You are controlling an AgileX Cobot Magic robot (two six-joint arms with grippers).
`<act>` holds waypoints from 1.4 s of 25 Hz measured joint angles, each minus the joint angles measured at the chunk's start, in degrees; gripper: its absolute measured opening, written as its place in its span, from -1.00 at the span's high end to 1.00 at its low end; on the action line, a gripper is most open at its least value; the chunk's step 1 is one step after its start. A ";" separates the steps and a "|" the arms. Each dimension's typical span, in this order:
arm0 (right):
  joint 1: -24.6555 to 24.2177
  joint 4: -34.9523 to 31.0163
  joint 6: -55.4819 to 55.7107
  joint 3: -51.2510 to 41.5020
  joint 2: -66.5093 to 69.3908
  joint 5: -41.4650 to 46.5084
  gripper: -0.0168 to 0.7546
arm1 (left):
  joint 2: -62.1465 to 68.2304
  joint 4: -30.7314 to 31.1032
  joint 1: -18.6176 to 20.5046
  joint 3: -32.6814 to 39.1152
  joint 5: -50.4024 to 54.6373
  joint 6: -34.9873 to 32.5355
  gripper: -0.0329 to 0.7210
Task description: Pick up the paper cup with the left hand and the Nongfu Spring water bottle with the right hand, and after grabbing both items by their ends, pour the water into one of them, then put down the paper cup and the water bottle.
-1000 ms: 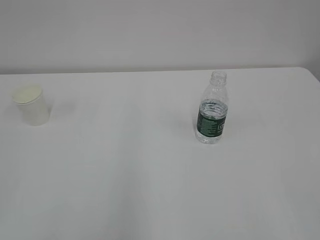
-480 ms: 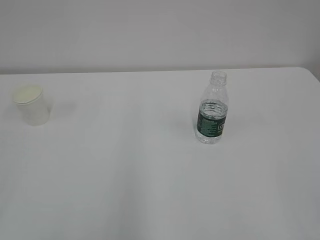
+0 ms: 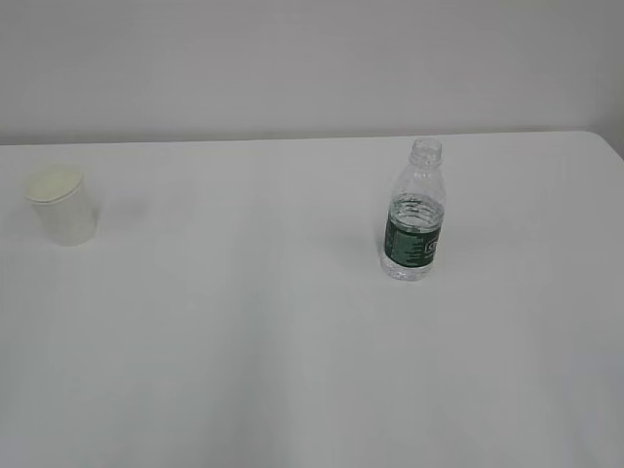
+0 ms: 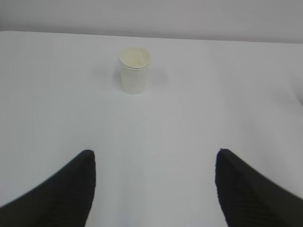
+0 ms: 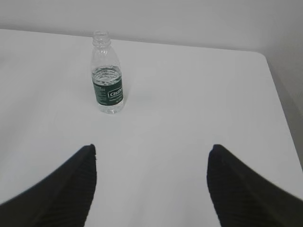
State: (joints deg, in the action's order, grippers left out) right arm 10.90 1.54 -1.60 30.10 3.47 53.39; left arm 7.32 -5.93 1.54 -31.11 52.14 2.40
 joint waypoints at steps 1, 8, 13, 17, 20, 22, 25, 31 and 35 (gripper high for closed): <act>0.00 0.00 -0.36 0.00 0.72 -0.83 -0.48 | 0.46 0.00 0.00 0.00 -0.69 0.00 -0.59; 0.00 -0.09 -1.25 0.00 5.19 -6.28 -0.48 | 3.45 -0.09 0.00 0.00 -4.94 -0.12 -0.57; 0.00 -0.21 -1.98 0.00 9.17 -10.68 -0.48 | 5.73 -0.09 0.00 0.00 -7.52 -0.12 -0.56; 0.00 -0.21 -2.34 0.00 12.07 -14.69 -0.48 | 7.20 -0.09 0.00 0.00 -10.58 -0.12 -0.55; 0.00 -0.21 -2.34 0.00 14.49 -17.69 -0.48 | 8.45 -0.09 0.00 0.00 -12.29 -0.12 -0.55; 0.00 -0.21 -2.44 0.00 16.11 -19.35 -0.48 | 9.75 -0.09 0.00 0.00 -13.00 -0.12 -0.54; 0.00 -0.21 -2.82 0.00 18.46 -21.71 -0.48 | 11.25 -0.09 0.00 0.00 -14.33 -0.12 -0.54; 0.23 -0.21 -4.43 0.00 22.54 -26.28 -0.48 | 14.26 0.32 0.00 0.00 -18.67 -0.22 -0.53; 0.26 -0.21 -5.49 0.00 25.10 -28.77 -0.48 | 17.00 0.78 0.00 0.00 -20.51 -0.22 -0.53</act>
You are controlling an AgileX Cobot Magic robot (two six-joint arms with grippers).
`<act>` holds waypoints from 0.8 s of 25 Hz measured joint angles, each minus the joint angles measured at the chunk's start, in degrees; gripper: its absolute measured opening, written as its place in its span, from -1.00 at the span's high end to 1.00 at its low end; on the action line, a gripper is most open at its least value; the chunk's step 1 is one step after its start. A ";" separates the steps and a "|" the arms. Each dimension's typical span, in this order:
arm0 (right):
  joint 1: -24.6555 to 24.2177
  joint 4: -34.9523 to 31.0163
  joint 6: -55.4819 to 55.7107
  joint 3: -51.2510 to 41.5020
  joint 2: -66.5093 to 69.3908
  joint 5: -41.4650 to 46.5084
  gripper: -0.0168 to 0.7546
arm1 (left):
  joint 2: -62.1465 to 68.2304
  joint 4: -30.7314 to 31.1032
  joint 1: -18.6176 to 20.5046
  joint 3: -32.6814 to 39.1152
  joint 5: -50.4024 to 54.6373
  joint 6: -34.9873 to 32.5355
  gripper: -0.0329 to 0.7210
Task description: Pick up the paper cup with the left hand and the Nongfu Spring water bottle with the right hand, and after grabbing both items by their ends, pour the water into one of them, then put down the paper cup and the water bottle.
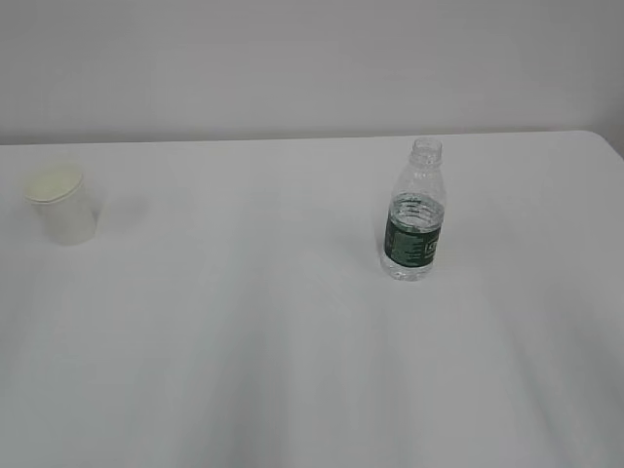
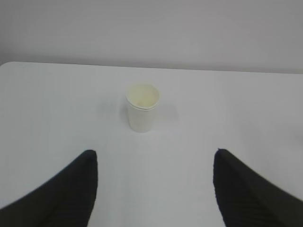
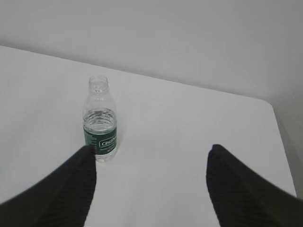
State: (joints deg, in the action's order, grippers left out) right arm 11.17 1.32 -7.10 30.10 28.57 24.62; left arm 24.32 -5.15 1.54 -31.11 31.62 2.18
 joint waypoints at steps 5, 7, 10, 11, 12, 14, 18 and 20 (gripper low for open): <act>0.00 0.00 -1.33 0.00 2.75 -3.52 -0.48 | 3.51 0.59 0.00 0.00 -3.12 0.00 -0.53; 0.00 0.00 -1.73 0.00 3.62 -5.00 -0.48 | 4.77 0.81 0.00 0.00 -4.11 0.00 -0.53; 0.00 0.00 -1.84 0.00 5.21 -7.45 -0.48 | 6.49 0.95 0.00 0.00 -6.04 -0.84 -0.53; 0.00 0.00 -1.95 0.00 5.84 -8.47 -0.48 | 7.09 1.09 0.00 0.00 -6.50 -0.98 -0.53; 0.00 0.00 -1.95 0.00 6.57 -9.61 -0.48 | 7.79 1.20 0.00 0.00 -7.18 -1.19 -0.53; 0.00 0.00 -1.95 -0.10 8.15 -11.39 -0.48 | 8.94 1.46 0.00 0.00 -8.57 -1.39 -0.52; 0.00 0.00 -2.02 -0.10 12.06 -14.29 -0.48 | 11.58 1.73 0.00 0.00 -11.64 -1.52 -0.52; 0.00 0.13 -2.07 -0.10 13.94 -15.93 -0.48 | 13.06 1.83 0.00 0.00 -13.49 -1.63 -0.52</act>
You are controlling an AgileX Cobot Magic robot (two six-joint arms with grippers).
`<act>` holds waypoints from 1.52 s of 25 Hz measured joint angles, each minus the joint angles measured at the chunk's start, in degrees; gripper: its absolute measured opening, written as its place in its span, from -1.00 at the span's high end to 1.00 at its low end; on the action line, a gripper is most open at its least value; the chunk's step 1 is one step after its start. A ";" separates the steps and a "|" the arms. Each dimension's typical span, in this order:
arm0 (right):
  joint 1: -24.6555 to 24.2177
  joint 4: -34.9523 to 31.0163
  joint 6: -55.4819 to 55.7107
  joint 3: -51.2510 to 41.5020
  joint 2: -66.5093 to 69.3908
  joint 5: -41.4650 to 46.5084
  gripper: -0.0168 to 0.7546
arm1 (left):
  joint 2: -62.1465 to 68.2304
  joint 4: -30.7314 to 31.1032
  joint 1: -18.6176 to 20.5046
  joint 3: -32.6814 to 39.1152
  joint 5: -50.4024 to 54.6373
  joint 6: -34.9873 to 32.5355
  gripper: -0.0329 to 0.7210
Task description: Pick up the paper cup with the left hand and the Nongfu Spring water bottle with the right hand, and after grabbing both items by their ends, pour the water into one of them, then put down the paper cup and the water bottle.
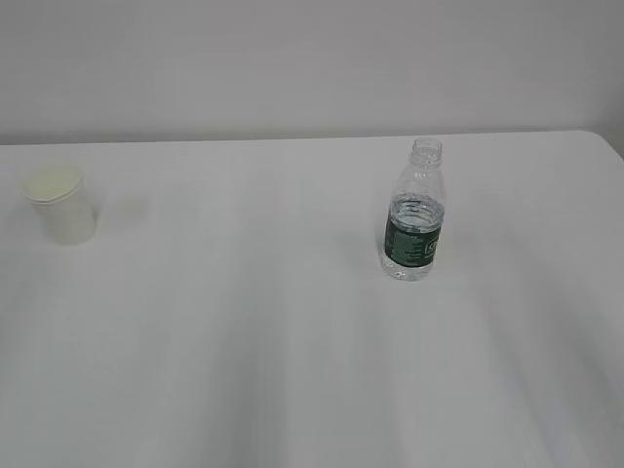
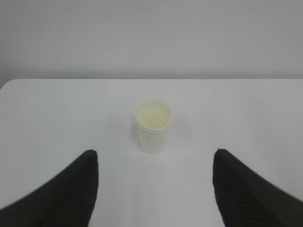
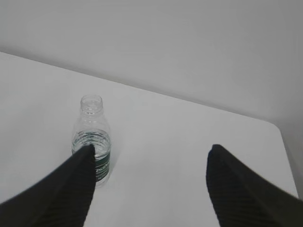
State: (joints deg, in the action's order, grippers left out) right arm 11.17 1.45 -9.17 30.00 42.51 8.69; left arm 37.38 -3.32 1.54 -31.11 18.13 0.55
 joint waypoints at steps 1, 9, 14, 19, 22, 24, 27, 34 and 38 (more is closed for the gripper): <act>0.00 0.00 -0.09 0.00 1.01 -0.92 -0.48 | 0.63 0.00 0.00 0.00 -0.77 0.00 -0.52; 0.00 0.09 -0.09 0.00 7.31 -8.69 -0.48 | 6.70 0.36 0.00 0.00 -6.35 0.00 -0.50; 0.00 0.37 -0.09 0.00 10.58 -10.82 -0.48 | 10.30 0.49 0.00 0.00 -9.39 0.00 -0.50; 0.00 0.37 -0.09 -0.20 13.65 -13.70 -0.48 | 14.55 0.49 0.00 0.00 -13.22 0.00 -0.50; 0.00 0.37 -0.09 -1.30 15.13 -16.14 -0.48 | 16.80 0.49 0.00 1.50 -17.39 0.00 -0.50; 0.00 0.39 -0.09 -2.43 15.85 -18.12 -0.48 | 17.79 0.32 0.00 3.36 -20.54 0.00 -0.49; 0.00 0.39 -0.09 -3.68 16.62 -20.07 -0.48 | 18.56 -0.54 0.00 5.82 -24.28 0.00 -0.48; 0.00 2.00 2.32 -5.83 17.58 -24.30 -0.48 | 19.77 -1.22 0.00 9.57 -30.86 0.00 -0.48; 0.00 6.61 7.13 -7.05 18.50 -26.50 -0.48 | 20.12 -1.34 0.00 9.91 -32.67 0.00 -0.48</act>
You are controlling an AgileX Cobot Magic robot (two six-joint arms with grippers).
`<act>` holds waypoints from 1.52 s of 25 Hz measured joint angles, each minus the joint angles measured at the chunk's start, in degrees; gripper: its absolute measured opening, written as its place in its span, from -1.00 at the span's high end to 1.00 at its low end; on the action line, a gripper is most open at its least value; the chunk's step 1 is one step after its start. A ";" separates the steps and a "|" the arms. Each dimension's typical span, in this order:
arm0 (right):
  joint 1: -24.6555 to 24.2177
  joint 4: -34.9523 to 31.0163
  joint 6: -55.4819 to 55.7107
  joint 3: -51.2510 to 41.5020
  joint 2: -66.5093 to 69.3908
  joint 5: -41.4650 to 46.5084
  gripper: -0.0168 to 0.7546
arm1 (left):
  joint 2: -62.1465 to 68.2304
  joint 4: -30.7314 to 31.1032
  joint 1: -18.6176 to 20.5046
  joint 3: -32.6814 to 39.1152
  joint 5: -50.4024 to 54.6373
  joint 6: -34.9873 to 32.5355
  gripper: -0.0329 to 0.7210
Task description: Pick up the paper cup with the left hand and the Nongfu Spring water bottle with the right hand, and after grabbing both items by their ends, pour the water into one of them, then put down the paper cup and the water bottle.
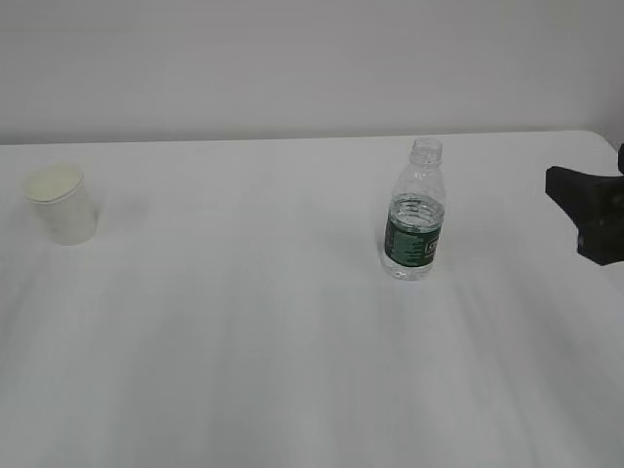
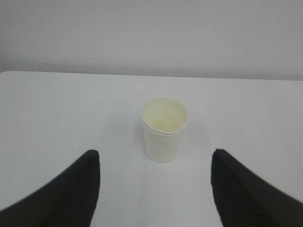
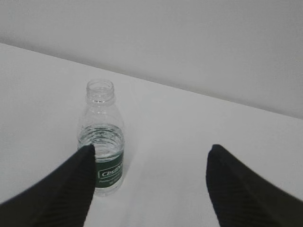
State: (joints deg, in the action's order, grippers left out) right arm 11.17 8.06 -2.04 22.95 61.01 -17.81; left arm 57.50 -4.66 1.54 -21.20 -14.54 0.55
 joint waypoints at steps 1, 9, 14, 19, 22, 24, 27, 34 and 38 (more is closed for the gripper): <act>0.00 1.23 1.32 -0.27 0.36 -0.14 -0.48 | 0.00 -0.10 0.00 0.00 -0.11 0.00 -0.48; 0.09 5.13 6.78 -2.76 3.42 -5.81 -0.48 | 0.00 -0.19 -1.16 2.57 -2.37 0.21 -0.48; 0.09 5.33 7.56 -6.37 5.00 -11.83 -0.48 | 2.03 -1.96 -6.03 7.61 -10.38 0.34 -0.48; 0.09 6.78 7.79 -8.07 5.52 -13.39 -0.48 | 10.14 -4.25 -9.29 10.38 -20.20 0.94 -0.48; 0.09 6.99 7.90 -8.70 5.52 -13.65 -0.48 | 15.63 -3.80 -10.32 10.48 -24.14 1.08 -0.48; 0.09 7.10 7.90 -9.26 5.52 -14.82 -0.48 | 18.83 -3.00 -10.42 10.48 -25.27 1.08 -0.48; 0.09 7.19 8.00 -10.28 5.52 -17.99 -0.48 | 21.31 -2.27 -10.54 10.48 -26.45 1.42 -0.48; 0.09 7.19 8.00 -12.13 10.16 -22.91 -0.48 | 21.73 -2.09 -10.54 11.89 -30.10 1.93 -0.48; 0.09 7.19 6.77 -14.18 17.37 -32.96 -0.48 | 23.31 -2.09 -10.54 17.28 -38.83 3.16 -0.48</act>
State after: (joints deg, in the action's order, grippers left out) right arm 11.26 15.25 4.73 8.77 78.38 -50.78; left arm 80.81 -6.75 -9.01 -3.92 -53.36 3.72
